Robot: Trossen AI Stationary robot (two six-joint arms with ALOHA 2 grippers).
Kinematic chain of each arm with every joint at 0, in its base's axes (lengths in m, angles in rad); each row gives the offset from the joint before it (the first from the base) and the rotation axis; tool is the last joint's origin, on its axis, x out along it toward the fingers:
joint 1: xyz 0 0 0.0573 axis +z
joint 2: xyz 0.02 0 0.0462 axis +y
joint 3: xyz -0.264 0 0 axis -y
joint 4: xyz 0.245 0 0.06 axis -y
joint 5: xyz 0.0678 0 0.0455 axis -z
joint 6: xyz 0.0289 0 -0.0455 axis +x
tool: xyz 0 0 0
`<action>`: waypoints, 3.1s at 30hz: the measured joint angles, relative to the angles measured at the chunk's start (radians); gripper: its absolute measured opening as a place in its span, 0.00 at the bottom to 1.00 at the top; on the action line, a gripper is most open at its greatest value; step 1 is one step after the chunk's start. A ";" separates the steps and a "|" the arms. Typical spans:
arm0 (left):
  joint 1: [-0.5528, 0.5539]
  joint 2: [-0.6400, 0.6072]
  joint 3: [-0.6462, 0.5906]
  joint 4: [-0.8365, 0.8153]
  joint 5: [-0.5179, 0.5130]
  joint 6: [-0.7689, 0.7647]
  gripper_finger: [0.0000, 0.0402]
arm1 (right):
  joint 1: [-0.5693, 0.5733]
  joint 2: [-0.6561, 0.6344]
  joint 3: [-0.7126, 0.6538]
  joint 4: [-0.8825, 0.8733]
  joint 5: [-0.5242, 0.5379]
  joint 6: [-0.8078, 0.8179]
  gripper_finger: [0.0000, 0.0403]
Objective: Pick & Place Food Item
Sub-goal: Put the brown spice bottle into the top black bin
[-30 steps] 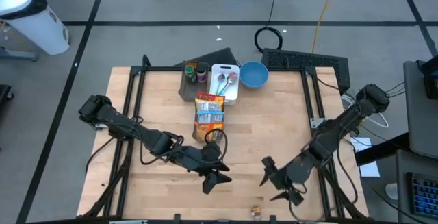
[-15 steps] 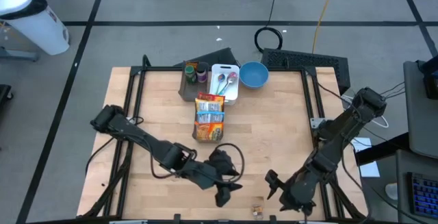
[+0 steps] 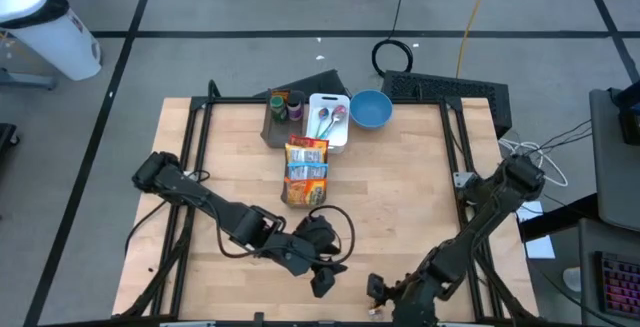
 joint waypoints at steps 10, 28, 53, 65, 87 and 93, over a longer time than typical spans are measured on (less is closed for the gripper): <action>0.003 -0.024 -0.001 -0.009 -0.008 -0.007 0.57 | -0.022 0.107 0.033 -0.041 -0.103 -0.221 0.62; 0.021 -0.029 -0.001 -0.006 -0.017 0.011 0.57 | -0.065 0.183 0.032 -0.041 -0.026 -0.391 0.62; 0.035 -0.028 -0.001 -0.005 -0.018 0.000 0.57 | -0.081 0.240 0.034 -0.108 -0.122 -0.307 0.52; 0.034 -0.028 -0.001 -0.005 -0.018 0.000 0.57 | -0.122 0.225 0.031 -0.123 -0.105 -0.225 0.49; 0.005 -0.059 -0.002 -0.137 -0.007 -0.055 0.57 | -0.255 0.110 0.030 -0.209 -0.096 -0.092 0.46; -0.014 -0.138 -0.002 -0.277 -0.035 -0.089 0.57 | -0.301 0.046 0.031 -0.202 -0.073 -0.032 0.47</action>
